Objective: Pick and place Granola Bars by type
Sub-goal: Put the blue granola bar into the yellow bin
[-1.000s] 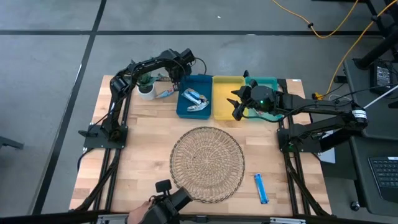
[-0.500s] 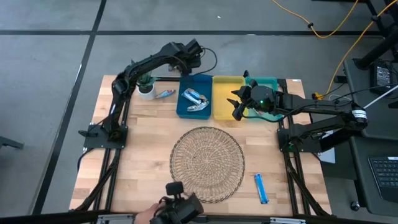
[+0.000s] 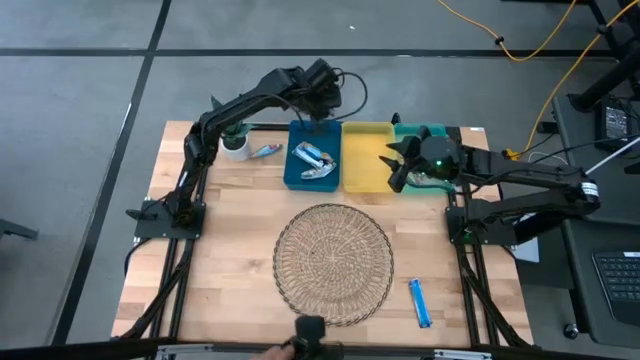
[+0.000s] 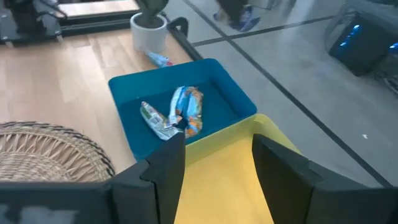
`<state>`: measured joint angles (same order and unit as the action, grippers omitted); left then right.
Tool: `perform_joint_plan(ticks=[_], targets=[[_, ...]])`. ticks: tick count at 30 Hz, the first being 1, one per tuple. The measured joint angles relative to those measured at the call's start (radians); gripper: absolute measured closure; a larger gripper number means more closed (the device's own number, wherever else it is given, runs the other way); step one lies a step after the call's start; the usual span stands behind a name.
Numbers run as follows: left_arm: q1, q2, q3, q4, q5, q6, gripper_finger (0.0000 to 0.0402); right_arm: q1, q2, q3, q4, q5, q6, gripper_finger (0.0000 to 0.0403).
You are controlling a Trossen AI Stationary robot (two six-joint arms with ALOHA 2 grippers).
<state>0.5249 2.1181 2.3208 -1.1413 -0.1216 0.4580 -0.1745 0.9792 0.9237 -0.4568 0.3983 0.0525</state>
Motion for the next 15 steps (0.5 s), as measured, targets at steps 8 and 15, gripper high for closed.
perform_joint_plan(ticks=[8, 15], targets=[[-0.097, 0.006, 0.009, 0.166, 0.042, 0.019, 0.0395, 0.000, -0.122, 0.000, -0.125, 0.053, 0.052, 0.0215], [-0.154, 0.042, 0.009, 0.263, 0.048, 0.024, 0.0396, 0.001, -0.203, 0.000, -0.208, 0.055, 0.072, 0.0215]])
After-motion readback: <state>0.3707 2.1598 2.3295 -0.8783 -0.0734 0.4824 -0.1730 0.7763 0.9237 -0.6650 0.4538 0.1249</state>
